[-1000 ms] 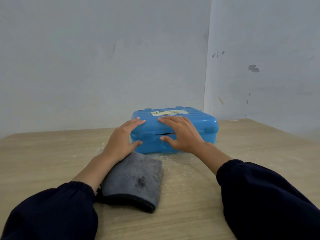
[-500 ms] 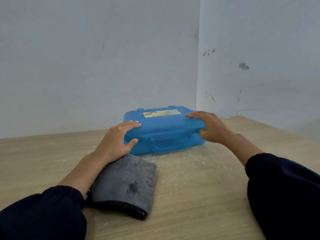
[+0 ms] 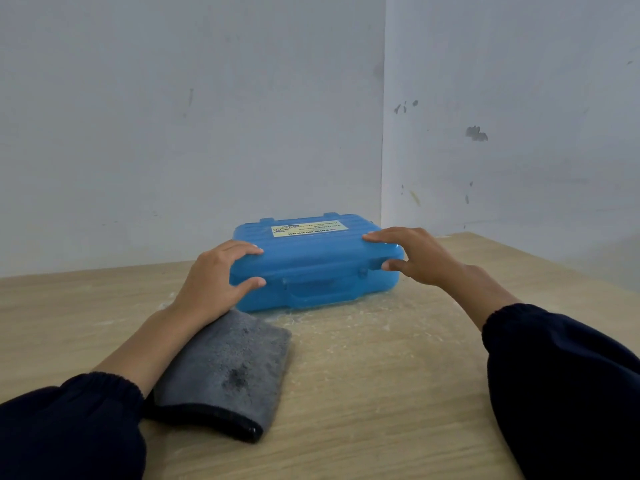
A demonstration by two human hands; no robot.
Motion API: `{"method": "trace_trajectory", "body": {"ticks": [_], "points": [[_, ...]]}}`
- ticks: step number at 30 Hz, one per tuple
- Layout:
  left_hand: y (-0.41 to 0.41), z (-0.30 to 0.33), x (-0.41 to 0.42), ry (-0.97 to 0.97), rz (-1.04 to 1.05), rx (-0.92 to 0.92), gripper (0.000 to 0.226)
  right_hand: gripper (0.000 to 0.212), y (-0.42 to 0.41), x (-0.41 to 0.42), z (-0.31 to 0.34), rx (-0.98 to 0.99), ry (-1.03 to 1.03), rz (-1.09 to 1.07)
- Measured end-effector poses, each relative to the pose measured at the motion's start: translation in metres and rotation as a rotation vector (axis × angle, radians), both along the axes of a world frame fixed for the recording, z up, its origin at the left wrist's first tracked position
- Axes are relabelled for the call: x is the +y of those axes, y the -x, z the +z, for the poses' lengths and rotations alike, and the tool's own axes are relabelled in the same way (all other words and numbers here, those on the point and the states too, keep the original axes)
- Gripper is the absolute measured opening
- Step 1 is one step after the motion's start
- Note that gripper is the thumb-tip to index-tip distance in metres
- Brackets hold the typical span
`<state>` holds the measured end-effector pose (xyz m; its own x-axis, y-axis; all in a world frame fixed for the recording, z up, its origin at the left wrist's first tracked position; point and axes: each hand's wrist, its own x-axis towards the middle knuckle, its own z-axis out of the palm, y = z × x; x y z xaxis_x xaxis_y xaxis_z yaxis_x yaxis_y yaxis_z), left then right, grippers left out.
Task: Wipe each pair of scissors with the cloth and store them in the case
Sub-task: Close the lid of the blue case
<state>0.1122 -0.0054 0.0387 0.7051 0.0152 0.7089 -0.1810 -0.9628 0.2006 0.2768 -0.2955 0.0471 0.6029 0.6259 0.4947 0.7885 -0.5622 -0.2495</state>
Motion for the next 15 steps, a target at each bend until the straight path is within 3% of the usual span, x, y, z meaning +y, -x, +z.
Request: {"method": "trace_trajectory", "body": {"ticks": [6,9,12,15], "points": [[0.004,0.005,-0.004,-0.005,-0.004,0.062,0.039,0.054,0.007,0.001,-0.005,-0.025,-0.025,0.008],[0.014,0.010,-0.006,0.029,-0.036,0.078,0.025,0.044,0.023,0.009,-0.009,-0.082,-0.072,0.051],[0.033,0.010,-0.014,0.105,-0.138,0.244,0.007,0.029,0.053,0.027,-0.014,-0.099,-0.086,0.120],[0.053,0.004,-0.016,0.027,-0.110,0.452,0.031,0.021,0.090,0.054,-0.017,0.035,-0.023,0.216]]}}
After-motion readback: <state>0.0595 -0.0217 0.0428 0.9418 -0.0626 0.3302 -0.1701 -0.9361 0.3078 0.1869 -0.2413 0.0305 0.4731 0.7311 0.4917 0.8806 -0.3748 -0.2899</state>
